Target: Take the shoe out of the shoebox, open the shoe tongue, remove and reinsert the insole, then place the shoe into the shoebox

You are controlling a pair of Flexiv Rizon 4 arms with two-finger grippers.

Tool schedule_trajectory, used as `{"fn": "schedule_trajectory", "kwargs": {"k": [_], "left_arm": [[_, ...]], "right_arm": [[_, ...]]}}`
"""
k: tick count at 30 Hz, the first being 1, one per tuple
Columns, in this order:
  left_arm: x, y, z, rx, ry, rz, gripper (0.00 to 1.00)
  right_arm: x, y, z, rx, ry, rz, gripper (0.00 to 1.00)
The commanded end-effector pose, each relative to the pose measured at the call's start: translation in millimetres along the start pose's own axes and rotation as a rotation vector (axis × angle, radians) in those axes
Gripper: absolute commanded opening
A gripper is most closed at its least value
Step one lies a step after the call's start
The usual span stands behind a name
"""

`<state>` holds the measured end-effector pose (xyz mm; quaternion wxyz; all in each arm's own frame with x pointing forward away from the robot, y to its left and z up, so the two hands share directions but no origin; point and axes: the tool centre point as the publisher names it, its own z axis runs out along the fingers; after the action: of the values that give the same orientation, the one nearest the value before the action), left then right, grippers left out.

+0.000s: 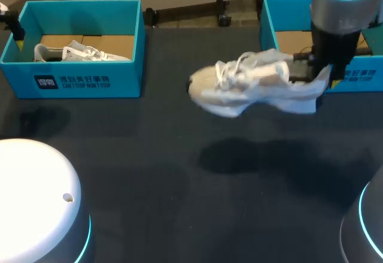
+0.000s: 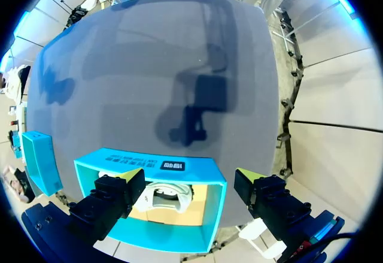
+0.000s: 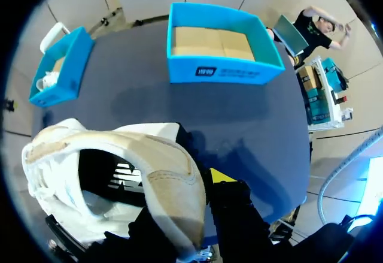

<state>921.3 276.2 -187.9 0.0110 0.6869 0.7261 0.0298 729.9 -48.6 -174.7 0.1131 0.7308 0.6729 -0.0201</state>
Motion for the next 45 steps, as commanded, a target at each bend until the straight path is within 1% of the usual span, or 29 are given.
{"fn": "schedule_trajectory", "kwargs": {"k": [1, 2, 4, 6, 10, 12, 30, 32, 34, 40, 41, 42, 45], "left_arm": [[0.2, -0.6, -0.2, -0.001, 0.002, 0.001, 1.00], [0.2, -0.6, -0.2, -0.001, 0.002, 0.001, 1.00], [0.2, -0.6, -0.2, -0.001, 0.002, 0.001, 1.00], [0.2, -0.6, -0.2, -0.001, 0.002, 0.001, 1.00], [0.2, -0.6, -0.2, -0.001, 0.002, 0.001, 1.00], [0.2, -0.6, -0.2, -0.001, 0.002, 0.001, 1.00], [0.2, -0.6, -0.2, -0.001, 0.002, 0.001, 1.00], [0.2, -0.6, -0.2, -0.001, 0.002, 0.001, 1.00], [0.2, -0.6, -0.2, -0.001, 0.002, 0.001, 1.00], [0.2, -0.6, -0.2, -0.001, 0.002, 0.001, 1.00], [0.2, -0.6, -0.2, -0.001, 0.002, 0.001, 1.00], [0.2, -0.6, -0.2, -0.001, 0.002, 0.001, 1.00], [0.2, -0.6, -0.2, -0.001, 0.002, 0.001, 1.00]], "right_arm": [[41.9, -9.0, 14.4, 0.009, -0.058, -0.017, 0.00], [46.7, -12.9, 18.0, 0.009, -0.041, -0.016, 0.00], [52.5, -17.3, 23.6, 0.012, -0.045, -0.023, 0.00], [62.6, -26.8, 32.2, 0.017, -0.033, -0.022, 0.00], [76.7, -38.2, 40.0, 0.009, -0.032, -0.001, 0.00], [86.9, -43.4, 45.7, 0.006, -0.026, 0.007, 0.00], [88.5, -44.0, 47.1, 0.008, -0.024, 0.008, 0.00], [101.2, -41.5, 59.7, 0.026, -0.037, -0.029, 0.00], [110.6, -44.7, 69.2, 0.035, -0.065, -0.045, 0.00], [128.5, -56.3, 84.4, 0.036, -0.072, -0.054, 0.00], [134.7, -58.7, 89.3, 0.033, -0.079, -0.061, 0.00], [137.8, -60.1, 92.6, 0.035, -0.061, -0.068, 0.00], [144.8, -64.6, 101.5, 0.041, -0.052, -0.066, 0.00]]}}
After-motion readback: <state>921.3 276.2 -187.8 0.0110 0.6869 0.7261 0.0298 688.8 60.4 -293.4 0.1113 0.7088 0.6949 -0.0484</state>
